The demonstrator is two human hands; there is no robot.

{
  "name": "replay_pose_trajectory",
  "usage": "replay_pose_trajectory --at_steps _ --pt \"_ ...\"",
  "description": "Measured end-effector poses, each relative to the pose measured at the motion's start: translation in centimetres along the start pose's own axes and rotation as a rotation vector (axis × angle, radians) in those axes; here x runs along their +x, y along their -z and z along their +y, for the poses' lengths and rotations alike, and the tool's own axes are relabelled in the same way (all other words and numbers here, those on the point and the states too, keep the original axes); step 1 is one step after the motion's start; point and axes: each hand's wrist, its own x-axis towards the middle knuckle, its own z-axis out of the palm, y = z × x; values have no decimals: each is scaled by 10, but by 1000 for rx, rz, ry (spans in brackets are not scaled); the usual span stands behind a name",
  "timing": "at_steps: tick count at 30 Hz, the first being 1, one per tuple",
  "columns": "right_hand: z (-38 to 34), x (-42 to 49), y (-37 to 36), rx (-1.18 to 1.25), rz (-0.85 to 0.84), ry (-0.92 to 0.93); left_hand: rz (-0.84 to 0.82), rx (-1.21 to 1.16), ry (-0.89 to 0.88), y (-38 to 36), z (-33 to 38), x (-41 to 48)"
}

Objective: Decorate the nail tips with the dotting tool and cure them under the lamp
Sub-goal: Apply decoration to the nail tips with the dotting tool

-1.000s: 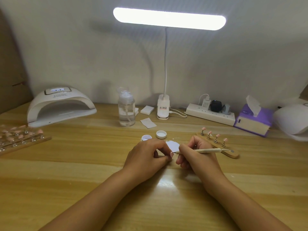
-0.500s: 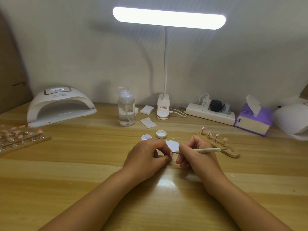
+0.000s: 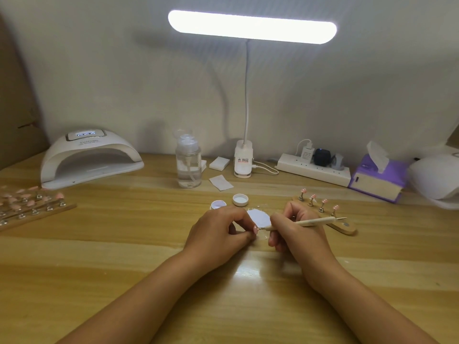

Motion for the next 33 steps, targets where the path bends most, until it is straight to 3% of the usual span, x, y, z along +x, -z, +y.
replay_pose_trajectory --at_steps 22,33 --pt "5 2 0 -119 -25 -28 5 13 11 0 0 0" --pt "2 2 1 13 -15 21 -2 12 23 1 2 0"
